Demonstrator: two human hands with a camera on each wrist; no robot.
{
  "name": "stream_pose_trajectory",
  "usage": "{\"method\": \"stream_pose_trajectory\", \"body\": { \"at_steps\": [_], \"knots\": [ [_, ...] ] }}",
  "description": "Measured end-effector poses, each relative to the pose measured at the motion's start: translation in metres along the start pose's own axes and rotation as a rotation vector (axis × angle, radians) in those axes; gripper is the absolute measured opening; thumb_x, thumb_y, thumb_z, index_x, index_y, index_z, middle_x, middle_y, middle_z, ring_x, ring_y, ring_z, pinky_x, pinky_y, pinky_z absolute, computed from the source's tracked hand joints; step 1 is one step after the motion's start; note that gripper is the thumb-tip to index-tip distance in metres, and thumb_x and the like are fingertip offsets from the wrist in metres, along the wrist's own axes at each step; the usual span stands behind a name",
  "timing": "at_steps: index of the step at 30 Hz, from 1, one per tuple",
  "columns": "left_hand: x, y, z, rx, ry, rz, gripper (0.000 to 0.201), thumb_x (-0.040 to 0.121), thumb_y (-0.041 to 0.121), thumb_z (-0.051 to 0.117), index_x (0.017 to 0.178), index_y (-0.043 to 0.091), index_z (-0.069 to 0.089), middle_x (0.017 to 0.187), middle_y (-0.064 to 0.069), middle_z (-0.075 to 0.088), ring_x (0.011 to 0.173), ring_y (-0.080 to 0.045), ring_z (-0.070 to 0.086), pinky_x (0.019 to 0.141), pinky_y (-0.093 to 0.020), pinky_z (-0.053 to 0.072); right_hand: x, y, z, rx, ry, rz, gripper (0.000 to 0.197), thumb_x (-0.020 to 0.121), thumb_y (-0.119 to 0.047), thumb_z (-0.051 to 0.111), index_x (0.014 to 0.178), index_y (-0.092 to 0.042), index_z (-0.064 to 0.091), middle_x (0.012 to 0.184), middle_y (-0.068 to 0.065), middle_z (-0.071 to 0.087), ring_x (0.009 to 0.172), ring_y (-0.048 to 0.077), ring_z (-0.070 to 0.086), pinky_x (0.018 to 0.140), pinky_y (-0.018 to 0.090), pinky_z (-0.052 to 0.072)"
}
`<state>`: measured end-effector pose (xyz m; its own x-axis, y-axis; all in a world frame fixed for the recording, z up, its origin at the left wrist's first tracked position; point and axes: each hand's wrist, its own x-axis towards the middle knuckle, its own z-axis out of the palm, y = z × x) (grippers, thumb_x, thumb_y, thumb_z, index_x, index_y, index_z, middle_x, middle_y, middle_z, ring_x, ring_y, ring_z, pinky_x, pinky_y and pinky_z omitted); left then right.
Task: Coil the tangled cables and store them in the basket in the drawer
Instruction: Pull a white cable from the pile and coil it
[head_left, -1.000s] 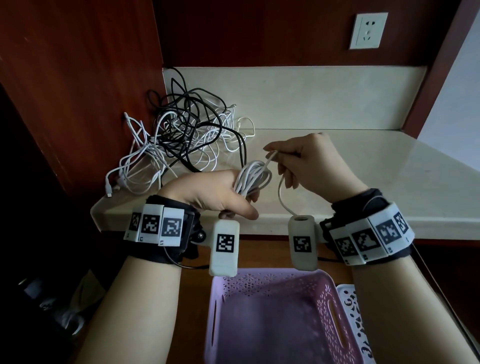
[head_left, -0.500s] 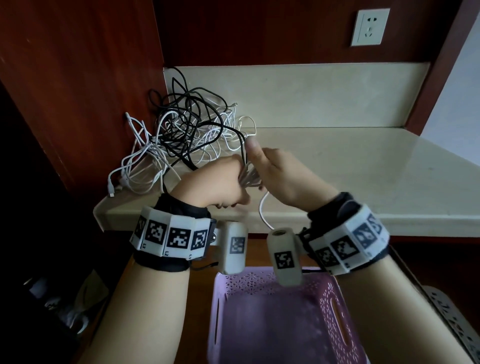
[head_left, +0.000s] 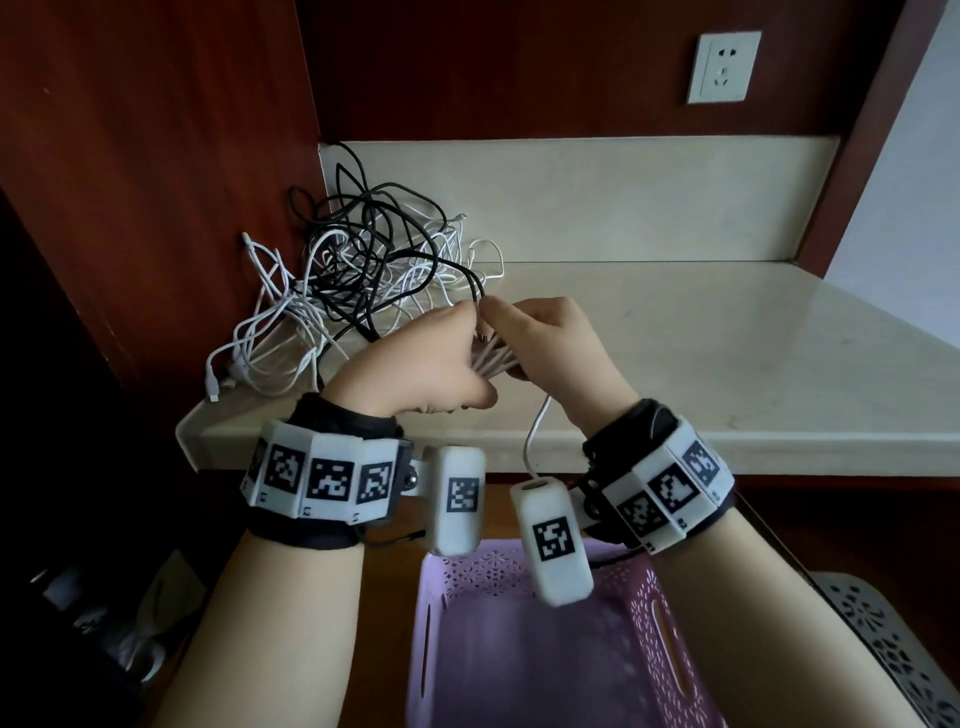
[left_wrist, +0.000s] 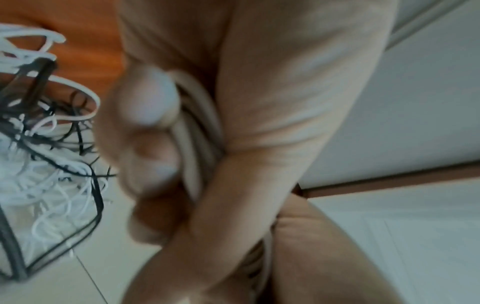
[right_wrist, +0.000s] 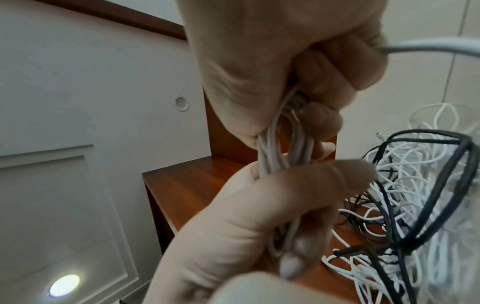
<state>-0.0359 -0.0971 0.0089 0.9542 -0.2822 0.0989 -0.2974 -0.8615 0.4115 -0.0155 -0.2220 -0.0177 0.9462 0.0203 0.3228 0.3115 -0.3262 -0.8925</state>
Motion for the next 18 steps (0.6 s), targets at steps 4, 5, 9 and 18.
{"method": "stream_pose_trajectory", "body": {
  "at_steps": [4,5,9,18],
  "knots": [
    [-0.002,0.003,-0.001,-0.226,-0.111,0.084,0.021,0.076,0.010,0.072,0.082,0.015,0.052,0.061,0.000,0.061,0.043,-0.012,0.053,0.043,-0.024,0.044,-0.003,-0.007,-0.005,-0.097,0.079,-0.134,0.044,0.085,-0.023,0.060,0.045,-0.014,0.043,0.045,-0.003,0.031,0.049,0.014,0.029,0.050,0.026,0.026],
    [-0.002,0.005,0.000,-0.294,-0.141,0.094,0.020,0.077,0.007,0.071,0.076,0.012,0.052,0.052,0.002,0.057,0.039,-0.011,0.048,0.040,-0.021,0.038,-0.004,-0.008,-0.007,-0.122,0.099,-0.175,0.046,0.085,-0.021,0.060,0.044,-0.015,0.039,0.046,-0.002,0.028,0.051,0.013,0.027,0.048,0.026,0.024],
    [-0.003,0.008,0.003,-0.444,-0.133,0.126,0.020,0.078,0.010,0.073,0.083,0.014,0.054,0.051,0.008,0.055,0.043,-0.010,0.047,0.041,-0.020,0.036,-0.005,-0.010,-0.012,-0.147,0.134,-0.211,0.054,0.088,-0.034,0.063,0.044,-0.012,0.039,0.042,-0.003,0.029,0.048,0.013,0.027,0.046,0.028,0.025],
    [-0.013,0.015,0.004,0.049,-0.067,0.188,0.024,0.095,0.037,0.050,0.091,0.013,0.045,0.078,0.002,0.056,0.058,-0.005,0.055,0.055,-0.020,0.041,-0.002,-0.006,-0.026,-0.082,0.086,-0.139,0.058,0.091,-0.038,0.058,0.050,-0.006,0.032,0.049,0.008,0.027,0.048,0.017,0.024,0.047,0.026,0.021]
  ]
}}
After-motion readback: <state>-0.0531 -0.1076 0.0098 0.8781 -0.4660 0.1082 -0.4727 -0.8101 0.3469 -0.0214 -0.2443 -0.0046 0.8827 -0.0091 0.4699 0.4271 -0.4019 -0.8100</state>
